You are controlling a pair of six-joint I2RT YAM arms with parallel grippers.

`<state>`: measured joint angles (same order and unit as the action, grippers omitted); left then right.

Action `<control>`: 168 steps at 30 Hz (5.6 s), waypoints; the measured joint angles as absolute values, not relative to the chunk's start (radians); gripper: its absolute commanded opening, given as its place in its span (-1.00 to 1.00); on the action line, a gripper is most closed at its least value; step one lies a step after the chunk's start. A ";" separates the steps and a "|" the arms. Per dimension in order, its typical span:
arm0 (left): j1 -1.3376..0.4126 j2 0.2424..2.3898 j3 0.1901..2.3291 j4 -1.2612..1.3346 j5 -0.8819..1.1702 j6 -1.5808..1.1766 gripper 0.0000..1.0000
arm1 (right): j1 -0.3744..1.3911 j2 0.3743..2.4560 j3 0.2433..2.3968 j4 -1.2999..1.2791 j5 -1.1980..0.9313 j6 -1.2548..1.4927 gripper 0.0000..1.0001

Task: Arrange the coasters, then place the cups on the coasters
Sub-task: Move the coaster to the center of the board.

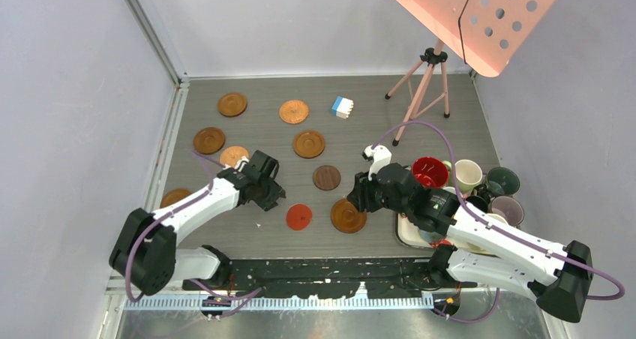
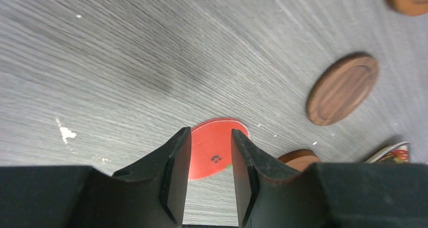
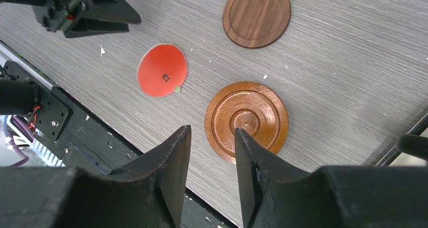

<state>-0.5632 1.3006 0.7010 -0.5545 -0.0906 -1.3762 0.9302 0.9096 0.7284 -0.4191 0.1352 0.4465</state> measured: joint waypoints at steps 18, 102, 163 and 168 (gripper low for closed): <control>0.100 0.979 0.753 -0.746 -0.379 -1.256 -0.09 | 0.930 0.868 0.765 -0.419 0.128 0.446 -0.11; 0.285 1.391 0.727 -0.614 0.028 -1.193 -0.37 | 0.930 0.798 0.834 -0.526 0.182 0.390 -0.11; -0.455 1.128 0.747 -0.762 -0.101 -1.354 -0.14 | 0.930 0.839 0.820 -0.471 0.161 0.422 -0.11; -0.432 1.103 0.826 -0.752 -0.166 -1.221 -0.08 | 0.930 0.859 0.820 -0.458 0.146 0.422 -0.11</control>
